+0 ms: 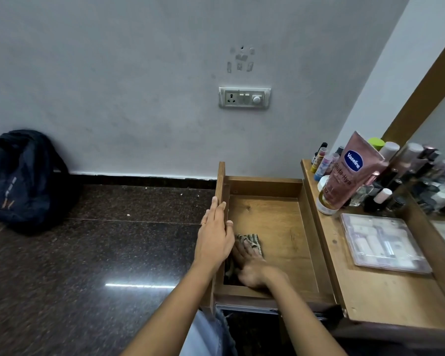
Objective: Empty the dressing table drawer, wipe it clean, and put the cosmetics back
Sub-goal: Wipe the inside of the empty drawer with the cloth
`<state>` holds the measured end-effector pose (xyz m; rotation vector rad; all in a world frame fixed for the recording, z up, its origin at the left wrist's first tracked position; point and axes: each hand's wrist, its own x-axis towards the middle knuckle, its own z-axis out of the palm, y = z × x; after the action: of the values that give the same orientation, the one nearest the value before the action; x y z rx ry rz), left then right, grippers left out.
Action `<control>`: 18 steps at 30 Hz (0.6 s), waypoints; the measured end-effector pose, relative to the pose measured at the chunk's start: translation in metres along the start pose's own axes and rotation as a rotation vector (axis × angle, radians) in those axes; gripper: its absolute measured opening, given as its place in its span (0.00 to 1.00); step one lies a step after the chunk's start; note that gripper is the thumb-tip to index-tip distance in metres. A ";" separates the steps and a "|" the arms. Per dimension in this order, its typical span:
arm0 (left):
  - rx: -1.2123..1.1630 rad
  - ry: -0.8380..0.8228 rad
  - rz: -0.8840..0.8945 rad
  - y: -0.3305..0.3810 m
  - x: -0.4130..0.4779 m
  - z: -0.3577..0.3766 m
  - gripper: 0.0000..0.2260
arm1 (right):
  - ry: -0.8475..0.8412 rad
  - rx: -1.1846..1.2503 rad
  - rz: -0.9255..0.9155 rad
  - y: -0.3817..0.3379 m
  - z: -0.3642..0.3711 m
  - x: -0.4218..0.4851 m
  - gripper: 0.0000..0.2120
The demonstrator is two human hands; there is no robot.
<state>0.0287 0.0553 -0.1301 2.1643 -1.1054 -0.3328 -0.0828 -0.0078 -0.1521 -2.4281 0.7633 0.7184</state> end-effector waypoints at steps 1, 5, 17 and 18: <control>-0.002 0.001 0.004 0.000 0.000 0.000 0.23 | 0.017 -0.009 0.005 0.000 -0.004 0.005 0.36; 0.006 -0.002 -0.014 0.001 0.002 0.001 0.23 | 0.186 -0.008 0.054 0.000 -0.031 0.029 0.40; 0.015 0.006 -0.011 0.000 -0.001 0.001 0.23 | 0.233 -0.028 0.179 0.005 -0.081 0.097 0.31; 0.023 0.005 -0.008 0.000 0.001 0.002 0.23 | 0.248 -0.031 0.194 0.004 -0.081 0.099 0.31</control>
<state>0.0283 0.0540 -0.1320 2.1891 -1.1029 -0.3201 0.0110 -0.0942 -0.1532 -2.5248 1.1041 0.5072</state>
